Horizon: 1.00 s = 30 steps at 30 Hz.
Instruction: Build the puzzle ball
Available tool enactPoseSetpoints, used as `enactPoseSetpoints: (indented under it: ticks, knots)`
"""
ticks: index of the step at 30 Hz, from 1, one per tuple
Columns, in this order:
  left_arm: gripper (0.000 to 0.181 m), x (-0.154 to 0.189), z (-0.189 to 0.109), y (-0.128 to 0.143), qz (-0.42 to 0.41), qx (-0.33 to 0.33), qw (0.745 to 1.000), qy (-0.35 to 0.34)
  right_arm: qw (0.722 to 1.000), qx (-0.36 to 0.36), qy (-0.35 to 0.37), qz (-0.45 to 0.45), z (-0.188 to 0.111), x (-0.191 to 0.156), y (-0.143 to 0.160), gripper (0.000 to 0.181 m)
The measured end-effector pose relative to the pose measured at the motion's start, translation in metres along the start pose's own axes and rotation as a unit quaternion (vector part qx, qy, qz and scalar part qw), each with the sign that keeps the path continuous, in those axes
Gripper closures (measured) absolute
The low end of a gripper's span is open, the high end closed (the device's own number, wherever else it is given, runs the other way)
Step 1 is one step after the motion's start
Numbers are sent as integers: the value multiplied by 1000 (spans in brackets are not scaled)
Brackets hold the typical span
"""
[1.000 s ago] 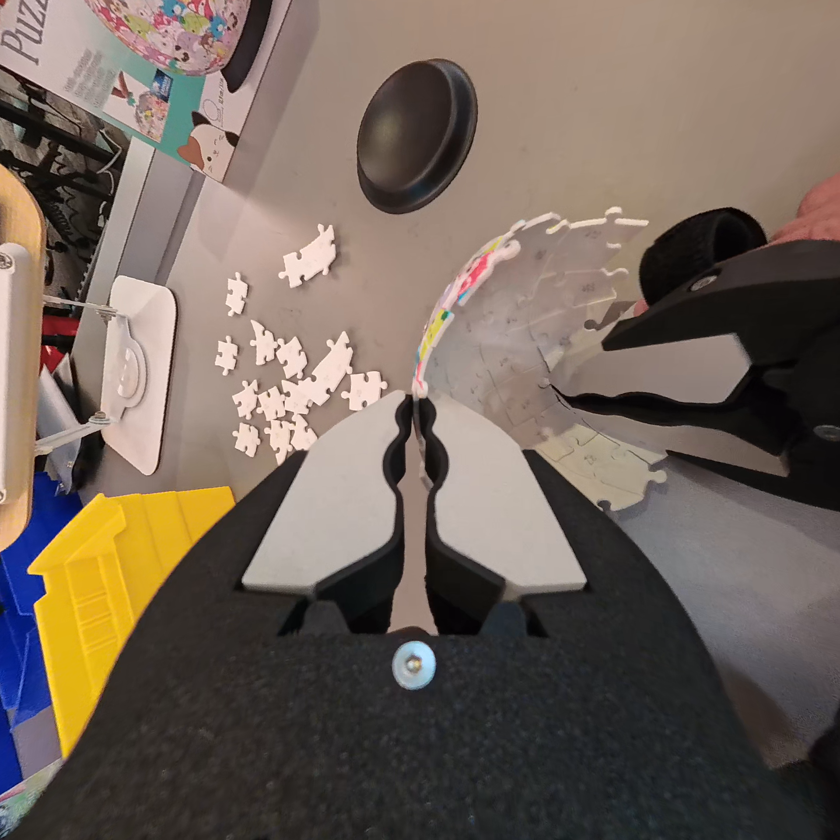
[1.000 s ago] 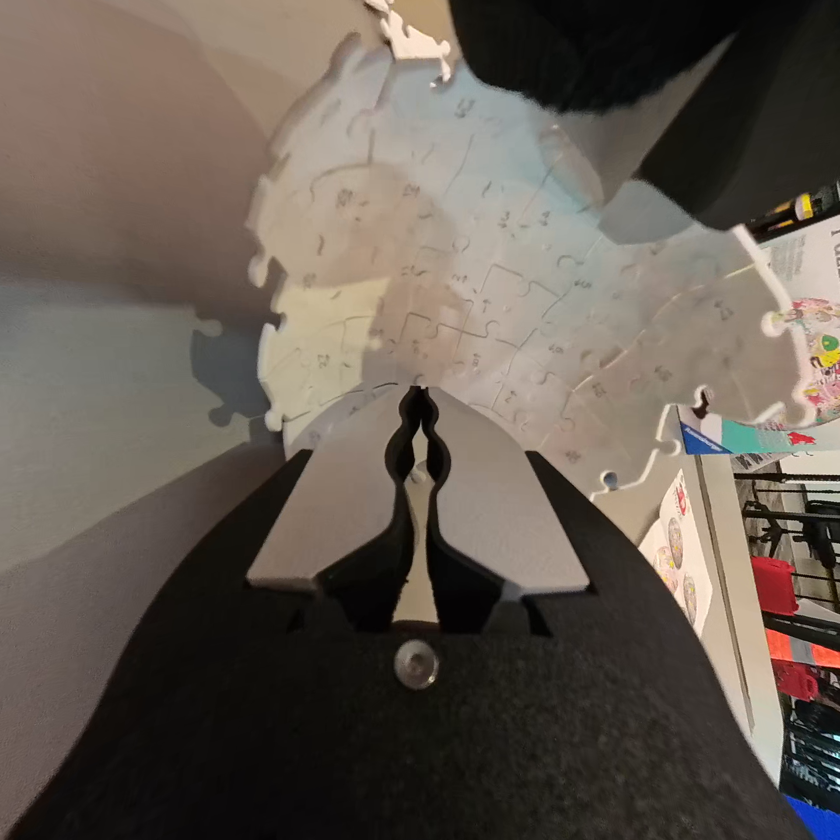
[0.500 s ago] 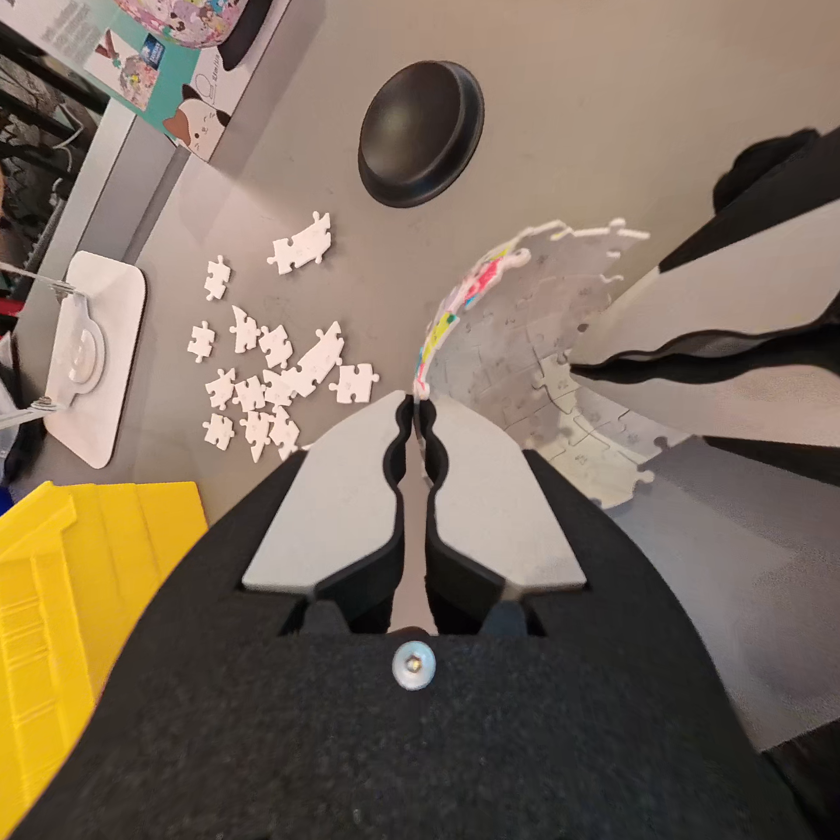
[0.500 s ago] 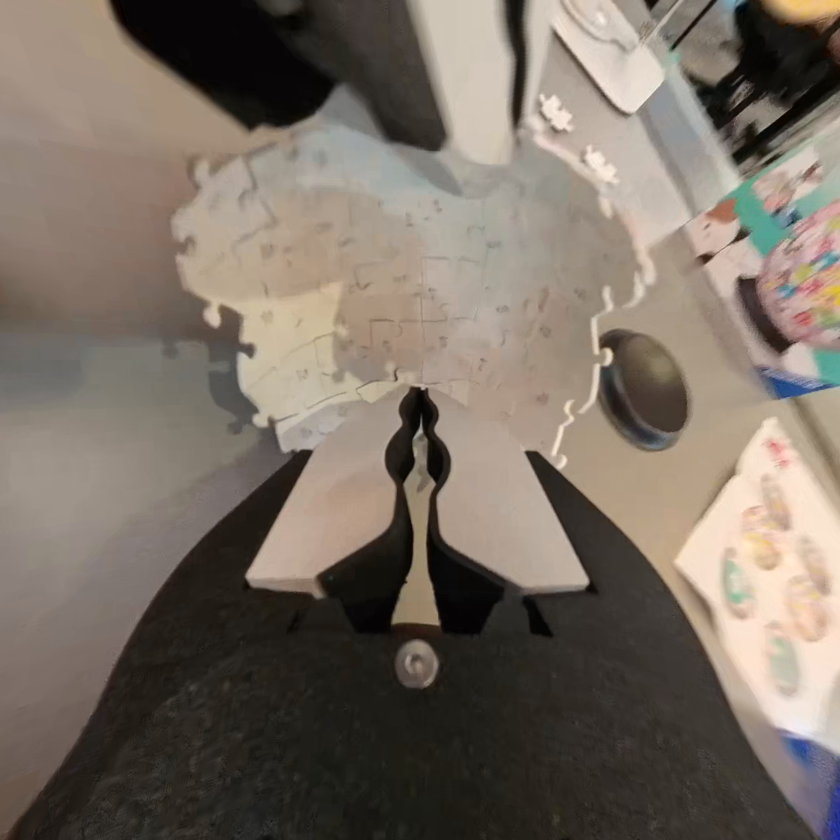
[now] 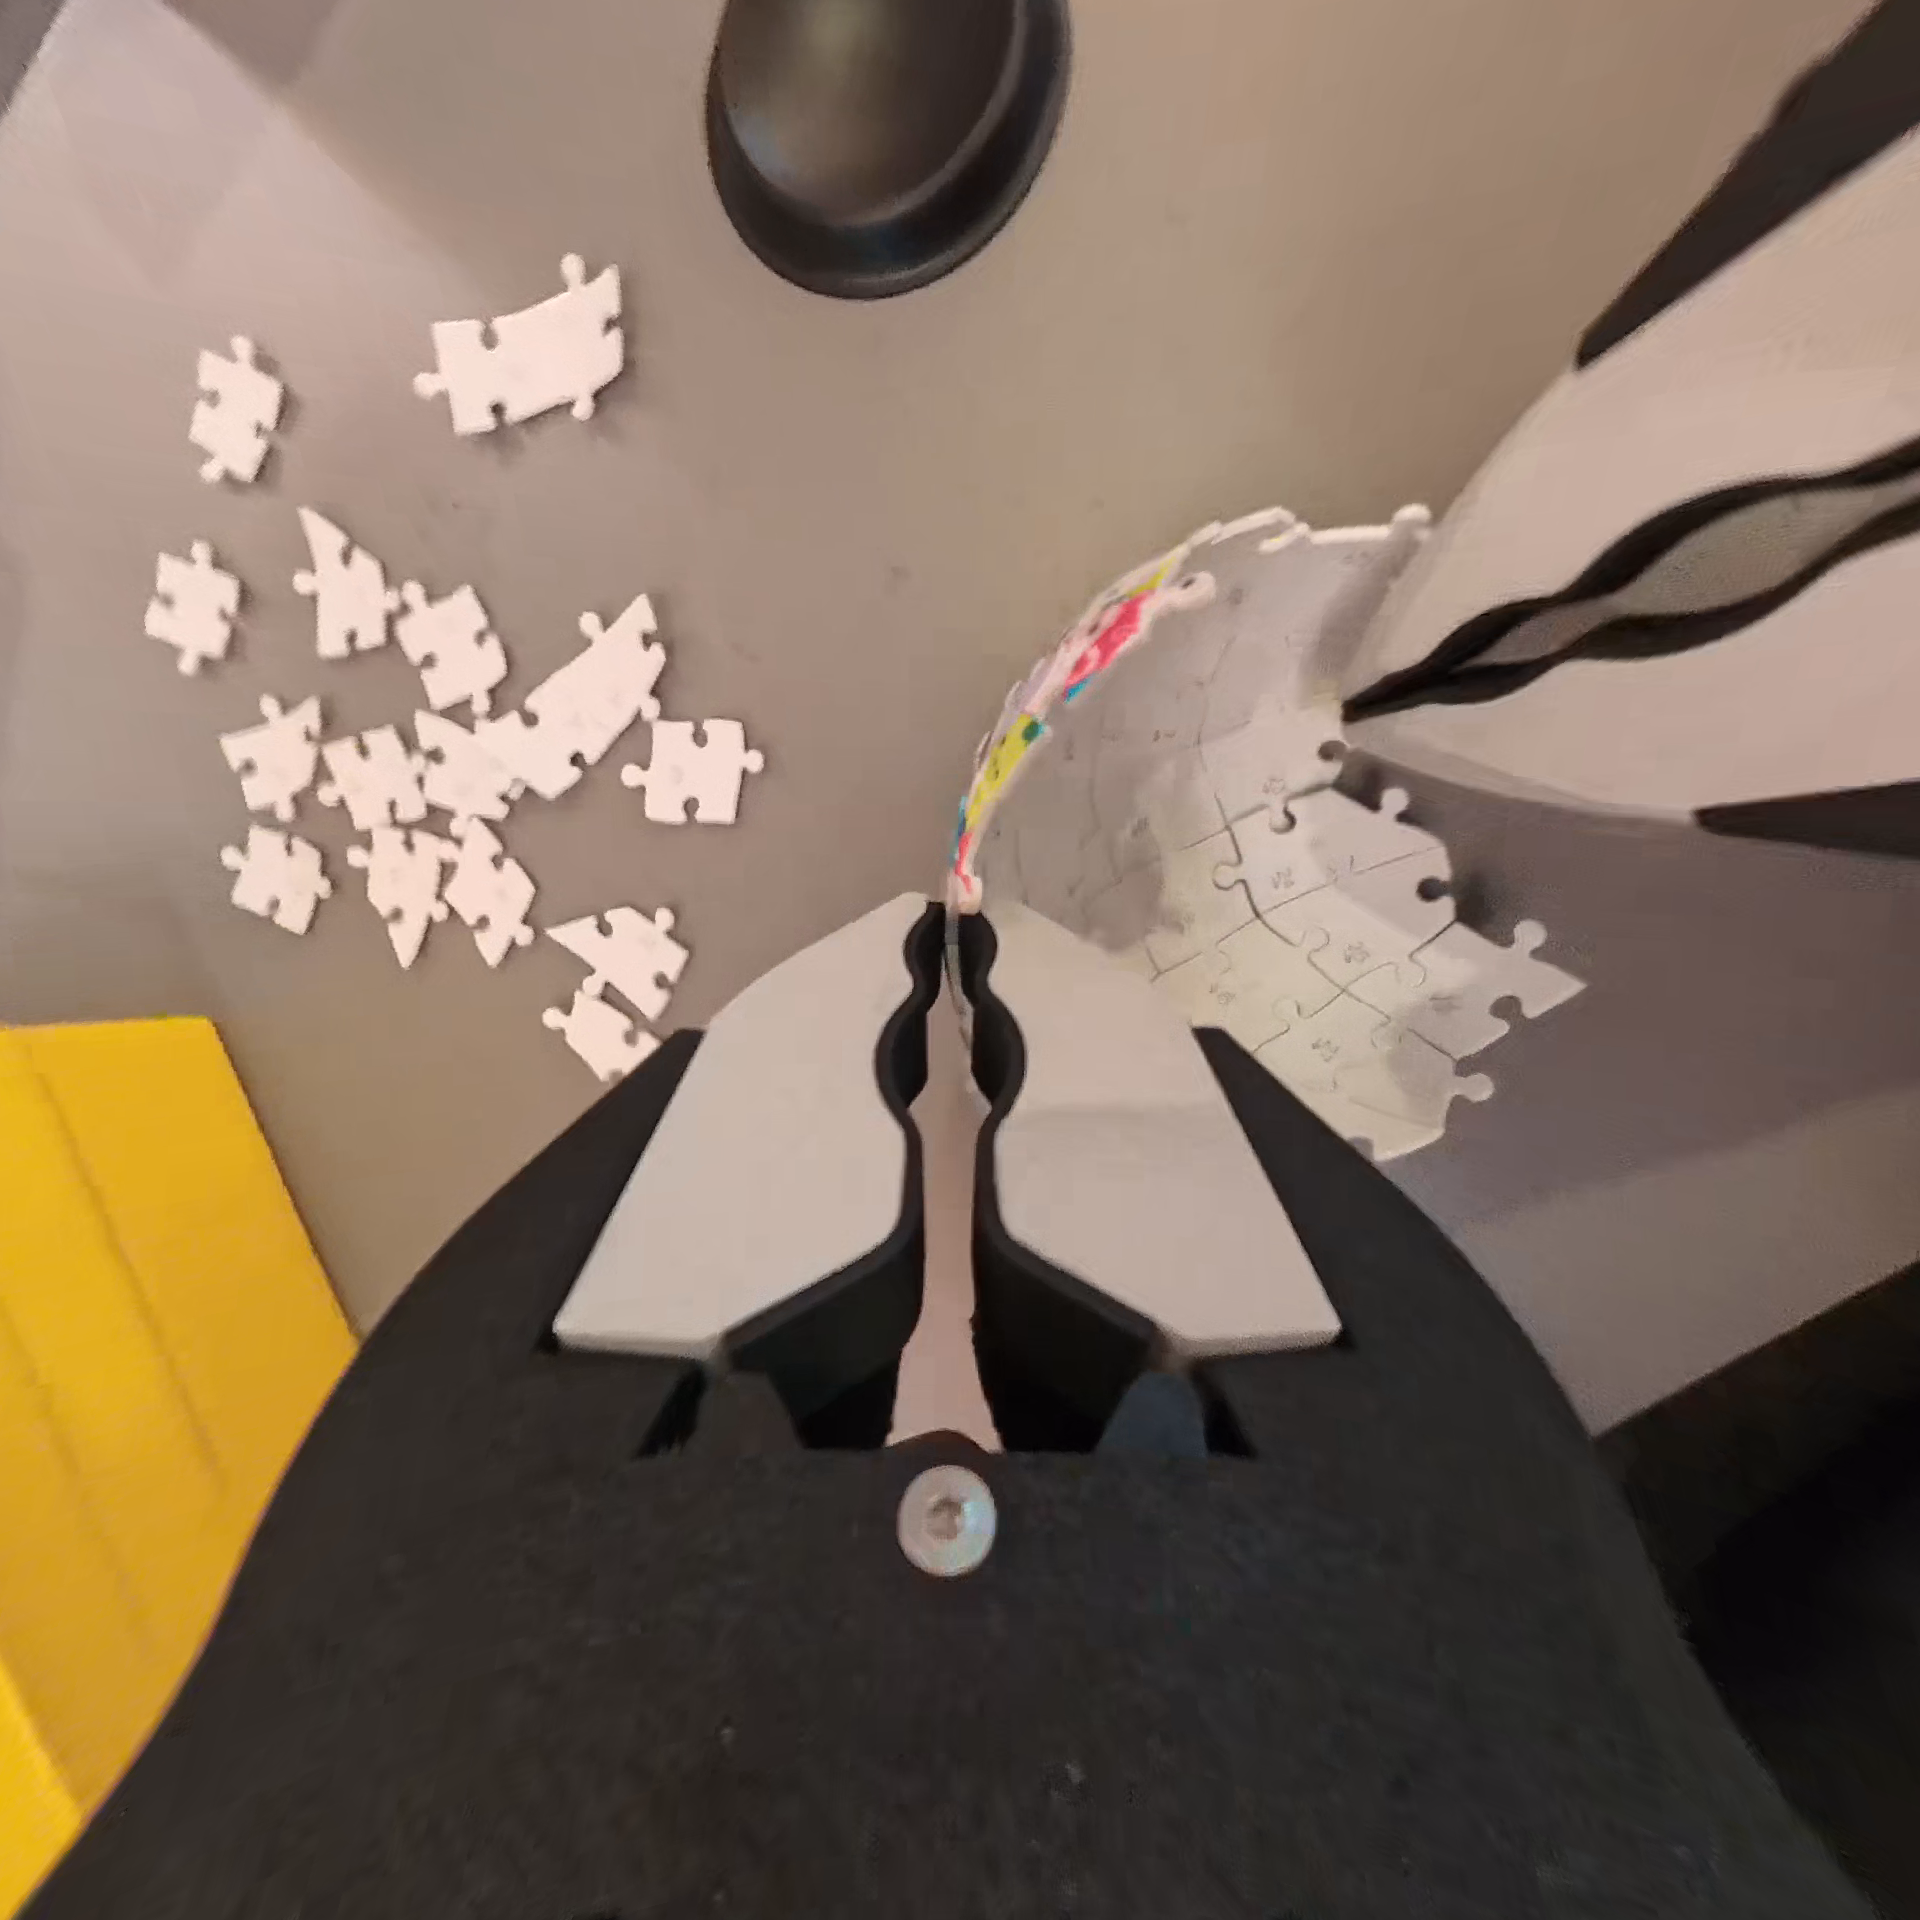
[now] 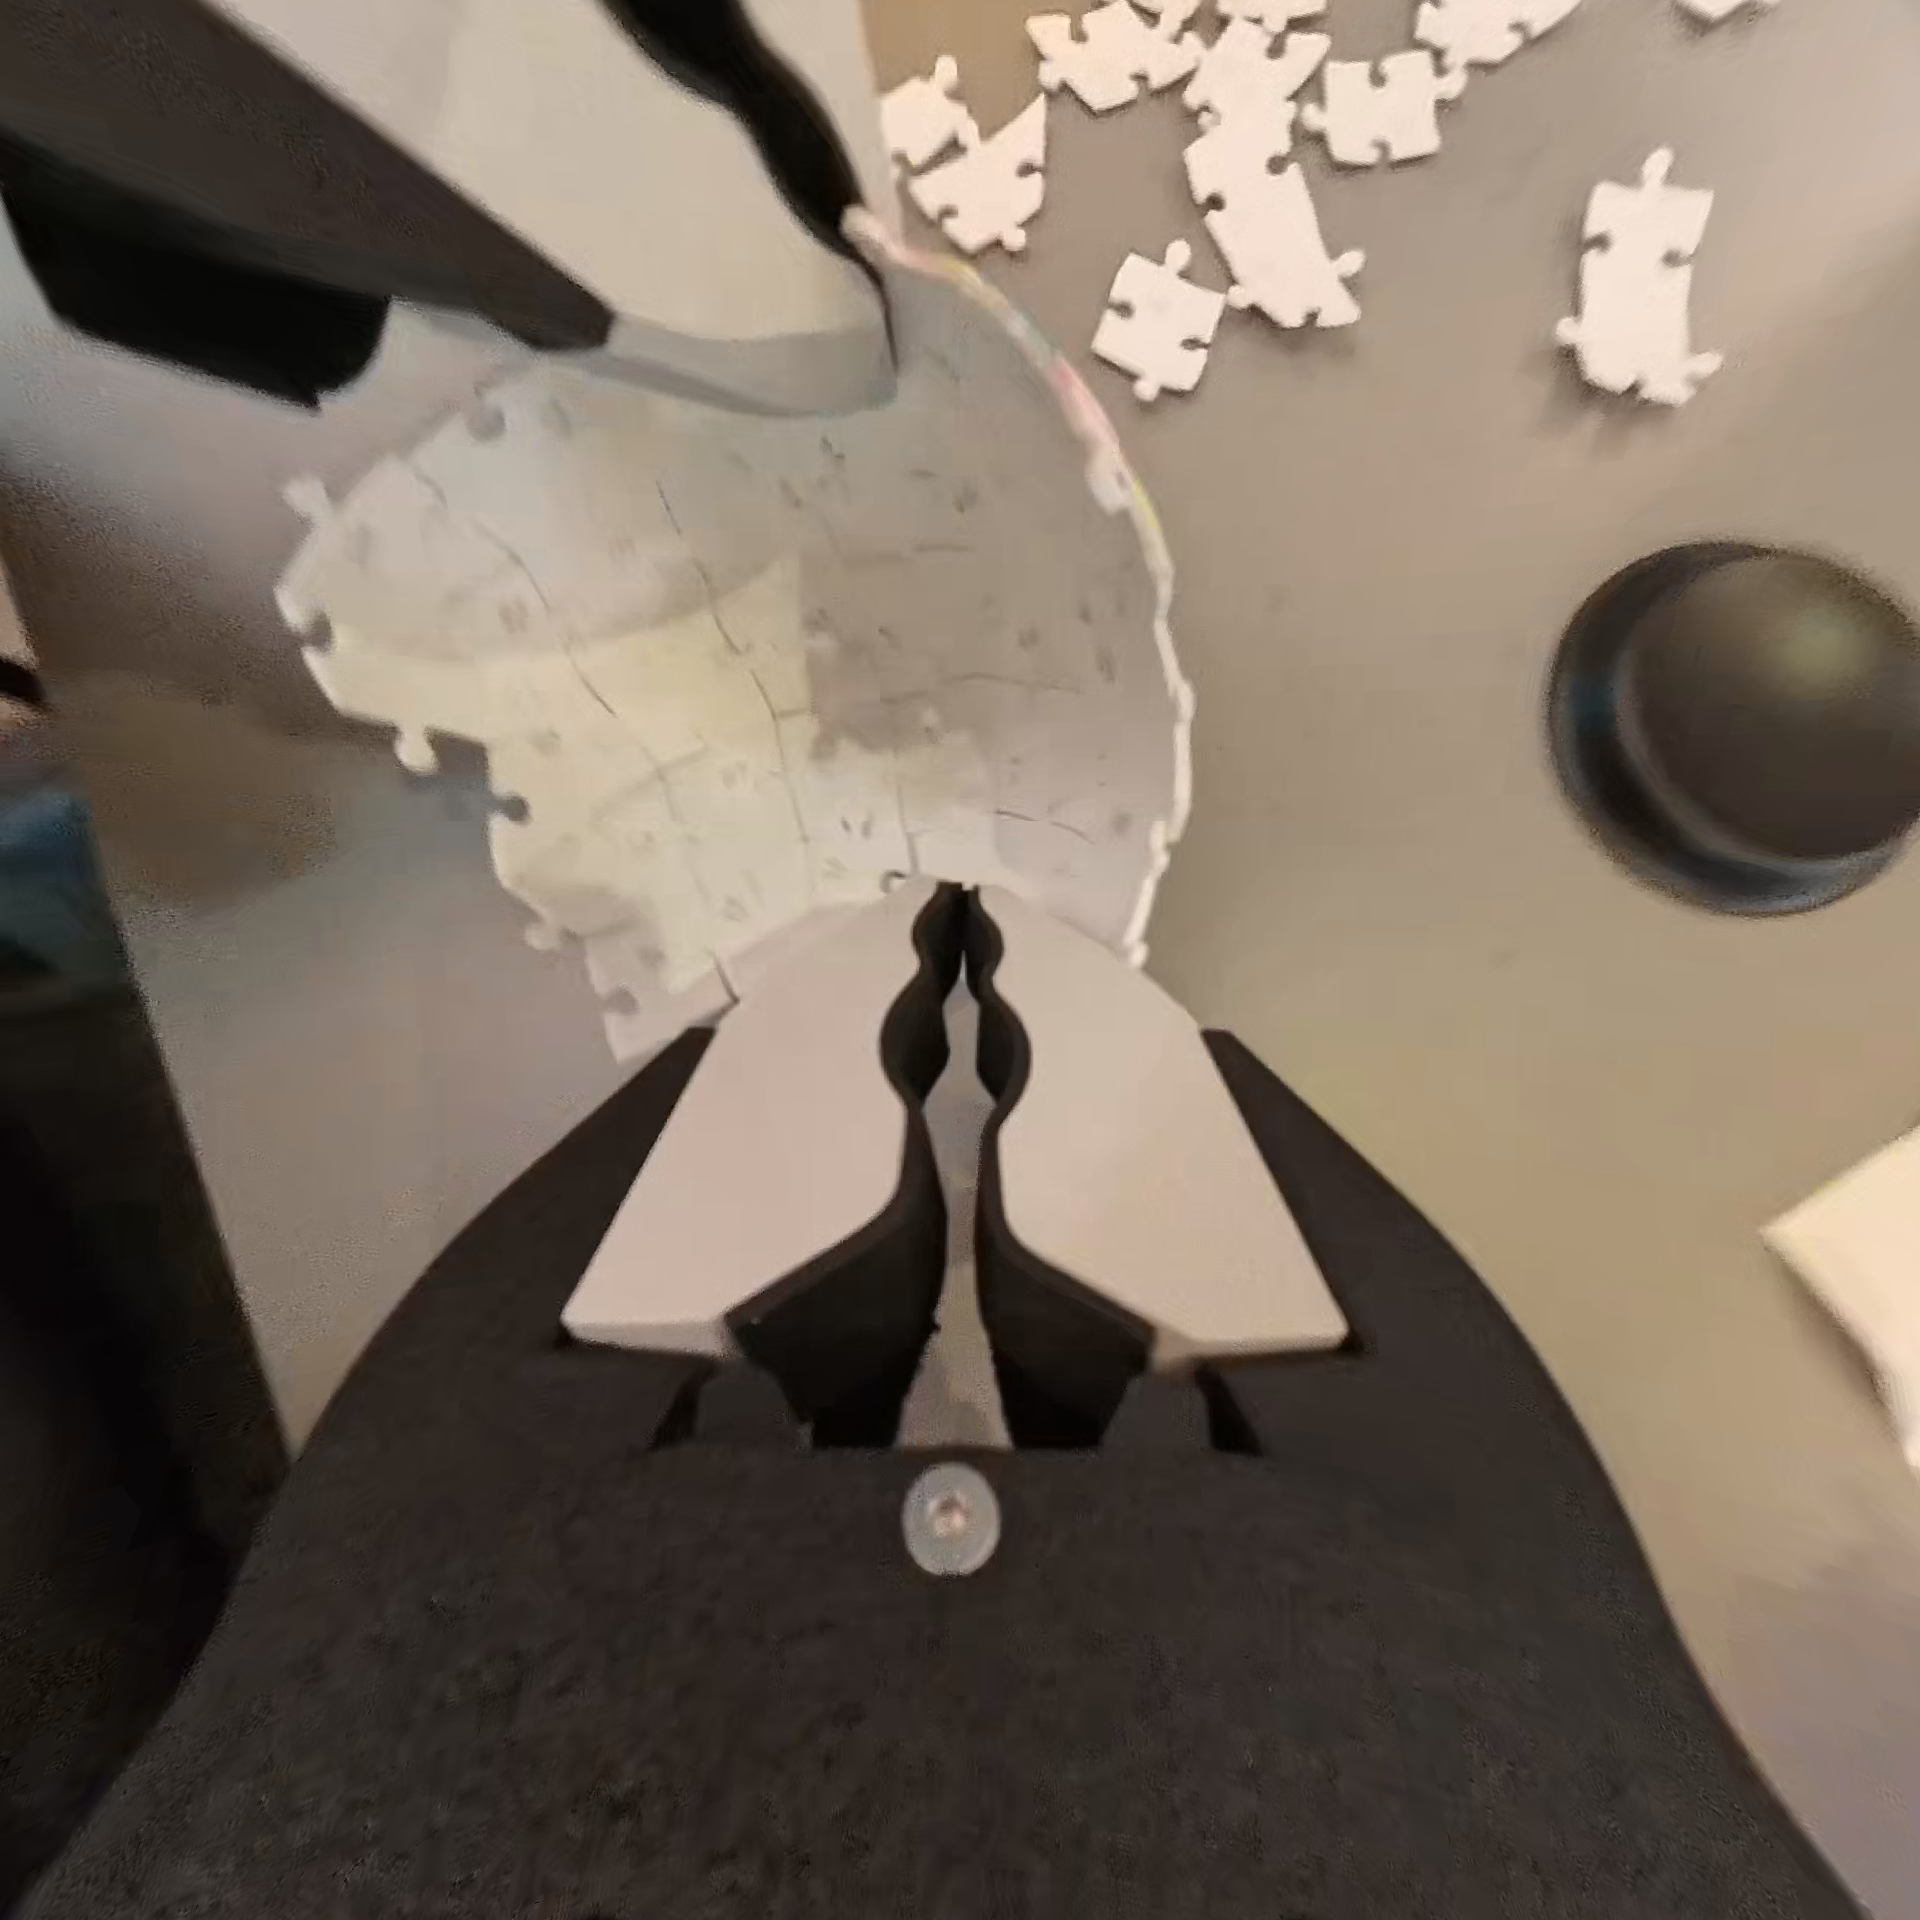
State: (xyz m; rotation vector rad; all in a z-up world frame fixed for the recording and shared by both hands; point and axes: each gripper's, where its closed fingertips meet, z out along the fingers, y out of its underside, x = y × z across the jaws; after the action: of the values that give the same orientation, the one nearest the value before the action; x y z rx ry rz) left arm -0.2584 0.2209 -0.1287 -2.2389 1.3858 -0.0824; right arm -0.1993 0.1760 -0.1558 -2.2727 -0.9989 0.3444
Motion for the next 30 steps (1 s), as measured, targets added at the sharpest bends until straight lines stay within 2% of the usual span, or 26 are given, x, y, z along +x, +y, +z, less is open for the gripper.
enactPoseSetpoints:
  ticks: [2, 5, 8, 13, 19, 21, 23, 25, 30]
  knots:
    - [179, 0, 2, -12, 43, -9, 999, 13, 997, 3, -54, -53, -6, -7, -3, 181]
    - [179, 2, 7, -24, 117, -30, 993, 17, 994, 39, -50, -92, -2, -1, -2, 181]
    - [179, 3, 11, -32, 176, -40, 983, 9, 994, 50, 0, -95, 8, 8, 3, 181]
    - [179, 2, 15, -41, 205, -53, 977, 11, 993, 54, 60, -80, 15, 10, 5, 181]
    - [179, 2, 23, -46, 211, -54, 976, 30, 976, 73, 115, -170, 12, -9, -8, 181]
    - [179, 3, 23, -49, 216, -52, 975, 29, 983, 40, 110, -142, 21, -9, -2, 181]
    - [179, 3, 23, -51, 225, -53, 973, 25, 985, 25, 138, -104, 24, 4, -1, 181]
    - [179, 5, 23, -53, 232, -52, 971, 21, 989, 25, 134, -61, 23, 10, -3, 181]
    - [179, 5, 25, -57, 240, -53, 969, 14, 991, 5, 129, -37, 27, 14, 4, 181]
